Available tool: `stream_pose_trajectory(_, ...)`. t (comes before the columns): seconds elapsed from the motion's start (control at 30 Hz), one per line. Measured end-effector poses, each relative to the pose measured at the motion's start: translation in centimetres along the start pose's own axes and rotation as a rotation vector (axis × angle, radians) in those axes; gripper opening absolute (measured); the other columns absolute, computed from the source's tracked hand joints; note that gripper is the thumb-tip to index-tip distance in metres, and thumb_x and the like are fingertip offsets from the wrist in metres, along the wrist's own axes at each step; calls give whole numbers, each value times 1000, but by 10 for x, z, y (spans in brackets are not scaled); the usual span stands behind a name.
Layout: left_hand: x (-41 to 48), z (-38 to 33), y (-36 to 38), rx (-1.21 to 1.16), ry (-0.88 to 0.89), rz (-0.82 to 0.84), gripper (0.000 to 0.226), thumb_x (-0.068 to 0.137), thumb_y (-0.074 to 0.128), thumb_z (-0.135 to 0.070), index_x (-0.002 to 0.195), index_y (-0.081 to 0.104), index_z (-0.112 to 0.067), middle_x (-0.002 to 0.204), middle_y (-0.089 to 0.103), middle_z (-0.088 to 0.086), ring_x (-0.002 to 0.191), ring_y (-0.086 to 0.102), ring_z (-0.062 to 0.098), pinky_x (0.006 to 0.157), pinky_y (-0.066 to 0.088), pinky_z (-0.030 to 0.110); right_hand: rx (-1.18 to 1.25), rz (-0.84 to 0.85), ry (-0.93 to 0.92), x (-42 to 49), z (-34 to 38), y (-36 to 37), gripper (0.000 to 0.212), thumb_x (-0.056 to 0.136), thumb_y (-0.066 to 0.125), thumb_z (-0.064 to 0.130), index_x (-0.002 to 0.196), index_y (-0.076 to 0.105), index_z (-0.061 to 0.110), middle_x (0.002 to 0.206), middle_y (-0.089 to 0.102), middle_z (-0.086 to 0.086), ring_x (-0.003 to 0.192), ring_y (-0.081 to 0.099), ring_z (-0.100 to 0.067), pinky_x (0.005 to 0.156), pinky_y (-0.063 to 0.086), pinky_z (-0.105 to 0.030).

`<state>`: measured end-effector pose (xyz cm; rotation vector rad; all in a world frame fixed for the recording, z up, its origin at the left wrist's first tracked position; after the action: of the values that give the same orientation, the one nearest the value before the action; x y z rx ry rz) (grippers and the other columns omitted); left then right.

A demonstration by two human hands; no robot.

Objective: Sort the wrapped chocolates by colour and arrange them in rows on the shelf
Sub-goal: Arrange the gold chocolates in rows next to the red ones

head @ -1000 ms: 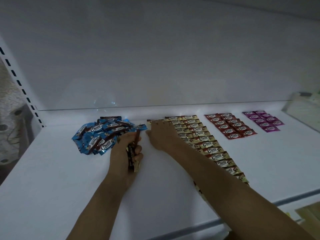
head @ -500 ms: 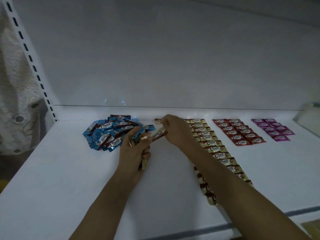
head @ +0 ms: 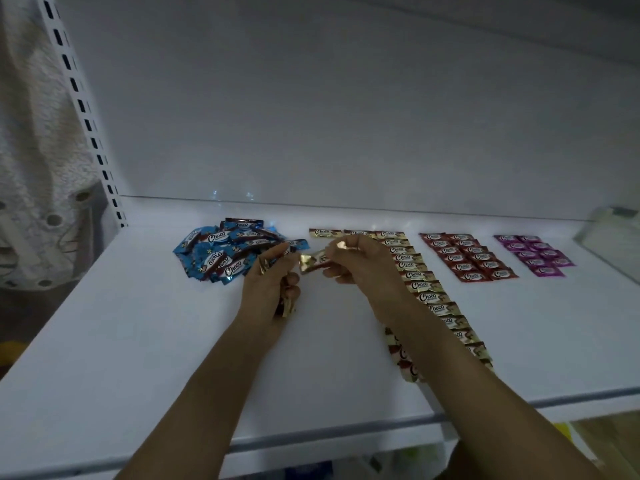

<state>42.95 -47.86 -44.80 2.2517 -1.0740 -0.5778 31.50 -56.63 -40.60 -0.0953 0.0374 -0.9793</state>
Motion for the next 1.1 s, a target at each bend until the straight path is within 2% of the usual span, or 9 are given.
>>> stream_pose_trajectory(0.13,1,-1,0,-66,-19,-25,29,91,57,1,117,57,-10,75,57,1,46,44,6,37,34,16,-513,34,-153,5,-5,-8,23,95,51,9,106,70,15,83,65,3,61,58,-1,55,42,-13)
stream_pose_trajectory(0.23,0,-2,0,-43,19,-47,28,91,57,1,116,57,-12,75,56,1,46,44,5,36,34,16,-862,241,-182,6,-19,1,35,95,51,8,128,58,16,118,59,-7,102,59,-19,82,43,-21)
stream_pose_trajectory(0.3,-2,-2,0,-33,30,-52,28,91,57,0,116,58,-13,77,55,3,45,43,6,36,34,17,-987,137,-248,6,-22,2,37,95,53,15,132,53,17,127,51,-9,116,50,-24,95,41,-30)
stream_pose_trajectory(0.37,-2,-2,0,-32,31,-51,30,91,57,-1,118,57,-13,80,56,3,45,43,6,36,34,17,-1180,-28,-306,3,-19,0,31,96,51,32,123,58,18,121,55,-6,115,51,-23,98,36,-35)
stream_pose_trajectory(0.47,-1,-1,0,-42,14,-52,31,91,56,1,119,57,-13,83,59,4,46,44,5,37,35,16,-1448,-7,-290,-4,-24,4,37,96,43,44,115,63,19,113,58,-4,110,52,-22,95,31,-37)
stream_pose_trajectory(0.63,0,0,-4,-77,-40,-55,33,94,45,6,115,57,-17,111,66,10,54,57,7,44,45,17,-1432,28,-385,-5,-26,11,36,96,43,16,129,55,18,124,52,-5,117,46,-25,95,34,-35)
stream_pose_trajectory(0.73,1,2,-5,-124,-48,-56,42,92,48,11,127,55,-12,121,65,13,78,71,13,65,59,24,-1420,75,-473,-18,-30,19,34,98,38,23,126,55,15,123,56,-5,112,51,-24,92,35,-36)
stream_pose_trajectory(0.83,2,3,-6,-161,-47,-43,47,90,45,14,130,53,-12,123,64,14,93,71,19,81,58,33,-1384,91,-432,-15,-35,18,37,99,38,30,127,54,13,126,55,-6,113,51,-24,91,37,-35)
stream_pose_trajectory(1.1,1,1,-5,-139,-60,-57,43,94,43,11,125,55,-16,124,64,10,94,68,16,81,53,31,-1529,50,-265,44,-35,35,45,93,43,16,137,44,10,139,39,-12,127,38,-30,104,32,-43)
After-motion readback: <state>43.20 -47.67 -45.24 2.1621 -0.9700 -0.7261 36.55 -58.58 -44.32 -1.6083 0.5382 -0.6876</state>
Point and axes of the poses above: each hand's wrist, its own x-axis towards the middle knuckle, its own y-axis out of the palm, z = x × y, the point moved 2 cm from there along x, towards the middle knuckle
